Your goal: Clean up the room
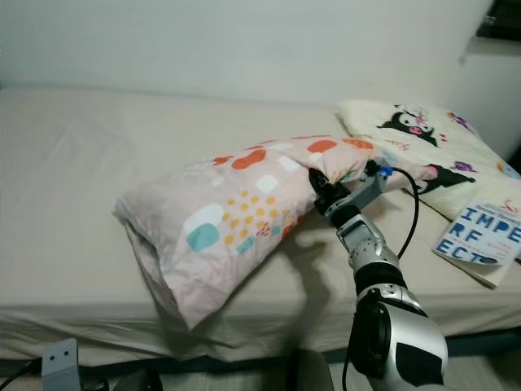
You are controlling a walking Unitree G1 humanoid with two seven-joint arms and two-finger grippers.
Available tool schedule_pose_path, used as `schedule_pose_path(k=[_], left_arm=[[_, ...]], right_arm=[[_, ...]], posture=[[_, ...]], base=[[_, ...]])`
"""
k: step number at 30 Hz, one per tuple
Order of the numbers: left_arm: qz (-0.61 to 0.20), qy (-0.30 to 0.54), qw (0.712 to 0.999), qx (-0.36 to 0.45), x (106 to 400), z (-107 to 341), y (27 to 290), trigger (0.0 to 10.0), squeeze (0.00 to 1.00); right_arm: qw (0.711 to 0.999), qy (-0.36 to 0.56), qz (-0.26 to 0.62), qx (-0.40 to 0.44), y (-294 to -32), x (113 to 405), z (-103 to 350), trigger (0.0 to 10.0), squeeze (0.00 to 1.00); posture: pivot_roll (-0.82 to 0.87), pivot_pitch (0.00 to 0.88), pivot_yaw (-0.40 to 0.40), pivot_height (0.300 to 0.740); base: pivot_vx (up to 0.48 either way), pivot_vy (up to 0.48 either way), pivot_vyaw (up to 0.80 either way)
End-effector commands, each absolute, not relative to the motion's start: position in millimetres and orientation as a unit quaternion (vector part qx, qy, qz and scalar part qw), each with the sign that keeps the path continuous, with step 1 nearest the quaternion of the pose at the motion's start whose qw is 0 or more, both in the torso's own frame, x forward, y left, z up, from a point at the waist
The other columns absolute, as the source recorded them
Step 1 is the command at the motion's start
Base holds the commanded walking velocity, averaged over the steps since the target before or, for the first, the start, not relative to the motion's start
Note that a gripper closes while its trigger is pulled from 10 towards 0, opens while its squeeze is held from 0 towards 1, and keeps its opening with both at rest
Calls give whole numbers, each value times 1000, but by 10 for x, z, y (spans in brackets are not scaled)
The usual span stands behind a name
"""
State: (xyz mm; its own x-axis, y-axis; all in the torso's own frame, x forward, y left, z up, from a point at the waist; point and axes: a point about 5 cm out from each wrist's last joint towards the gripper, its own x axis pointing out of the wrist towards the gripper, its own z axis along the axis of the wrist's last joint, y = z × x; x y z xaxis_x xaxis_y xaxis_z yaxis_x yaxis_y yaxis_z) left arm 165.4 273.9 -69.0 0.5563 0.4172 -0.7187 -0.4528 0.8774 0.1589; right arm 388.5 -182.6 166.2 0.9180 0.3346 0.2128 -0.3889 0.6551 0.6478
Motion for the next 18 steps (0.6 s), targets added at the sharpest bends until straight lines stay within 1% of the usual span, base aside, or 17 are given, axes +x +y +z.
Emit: schedule_pose_path(k=[1, 6, 12, 14, 16, 18], left_arm=[[243, 422, 873, -15, 1574, -741, 2711, 10000, 0], [247, 426, 871, -17, 1555, -748, 2718, 10000, 0], [247, 427, 870, -23, 1572, -751, 2694, 10000, 0], [247, 427, 870, -23, 1572, -751, 2694, 10000, 0], [244, 427, 870, -22, 1587, -749, 2683, 10000, 0], [238, 430, 871, -17, 1603, -748, 2671, 10000, 0]], right_arm=[[907, -85, 213, 352, -1914, 3899, 1867, 0, 0], [908, -82, 214, 350, -1910, 3893, 1847, 0, 0], [907, -82, 217, 353, -1898, 3879, 1835, 0, 0], [907, -82, 217, 353, -1898, 3879, 1835, 0, 0], [905, -84, 223, 353, -1885, 3875, 1851, 0, 0], [904, -85, 229, 351, -1869, 3875, 1866, 0, 0]], posture=[[54, 0, -123, 470], [56, 0, -124, 490], [57, 0, -120, 525], [57, 0, -120, 525], [55, 0, -115, 535], [55, 0, -116, 545]], base=[[0, 0, 0], [0, 0, 0], [0, 0, 0], [0, 0, 0], [0, 0, 0], [-364, 0, 0]])
